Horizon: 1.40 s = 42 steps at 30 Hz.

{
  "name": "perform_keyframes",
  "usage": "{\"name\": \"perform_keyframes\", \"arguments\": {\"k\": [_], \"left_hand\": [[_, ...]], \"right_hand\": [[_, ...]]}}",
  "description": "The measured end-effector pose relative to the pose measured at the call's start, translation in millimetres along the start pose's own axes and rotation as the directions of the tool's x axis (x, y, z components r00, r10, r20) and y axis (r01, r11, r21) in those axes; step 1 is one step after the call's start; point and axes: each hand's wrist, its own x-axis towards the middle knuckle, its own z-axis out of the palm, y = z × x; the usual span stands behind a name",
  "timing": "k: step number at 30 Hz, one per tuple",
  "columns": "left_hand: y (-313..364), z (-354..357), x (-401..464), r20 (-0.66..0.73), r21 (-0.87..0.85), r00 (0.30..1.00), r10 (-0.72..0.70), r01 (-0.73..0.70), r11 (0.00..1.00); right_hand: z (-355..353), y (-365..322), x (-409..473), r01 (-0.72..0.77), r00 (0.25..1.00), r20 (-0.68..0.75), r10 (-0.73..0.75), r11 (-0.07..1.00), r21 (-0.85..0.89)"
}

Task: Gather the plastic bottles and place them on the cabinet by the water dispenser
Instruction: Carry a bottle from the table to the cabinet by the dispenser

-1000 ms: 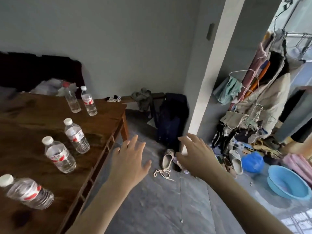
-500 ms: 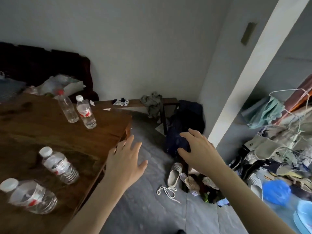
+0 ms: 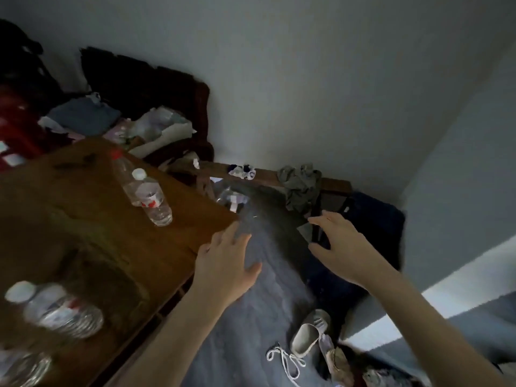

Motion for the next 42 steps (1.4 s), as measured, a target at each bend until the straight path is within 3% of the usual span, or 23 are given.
{"name": "perform_keyframes", "arguments": {"k": [13, 25, 34, 36, 38, 42], "left_hand": [[-89.4, 13.2, 75.2, 0.010, -0.118, 0.907, -0.421, 0.419, 0.900], [-192.4, 17.0, 141.9, 0.094, -0.173, 0.805, -0.586, 0.593, 0.786], [-228.8, 56.1, 150.0, 0.248, -0.183, 0.663, -0.706, 0.748, 0.638], [-232.9, 58.0, 155.0, 0.247, -0.246, 0.639, -0.728, 0.768, 0.591], [-236.8, 58.9, 163.3, 0.184, -0.414, 0.610, -0.770, 0.759, 0.503], [-244.0, 66.3, 187.4, 0.041, -0.761, 0.536, -0.843, 0.563, 0.321]], "right_hand": [[45.6, -88.5, 170.3, 0.357, 0.900, 0.258, -0.352, 0.934, 0.028], [102.2, -179.1, 305.0, 0.451, 0.817, 0.368, -0.443, 0.890, 0.068], [159.4, -204.9, 346.7, 0.526, 0.702, 0.523, -0.484, 0.847, 0.078], [167.4, -208.8, 354.1, 0.542, 0.680, 0.540, -0.496, 0.836, 0.086], [173.5, -212.4, 362.1, 0.552, 0.671, 0.543, -0.505, 0.829, 0.089], [179.5, -217.5, 372.6, 0.561, 0.654, 0.539, -0.531, 0.818, 0.127]]}}
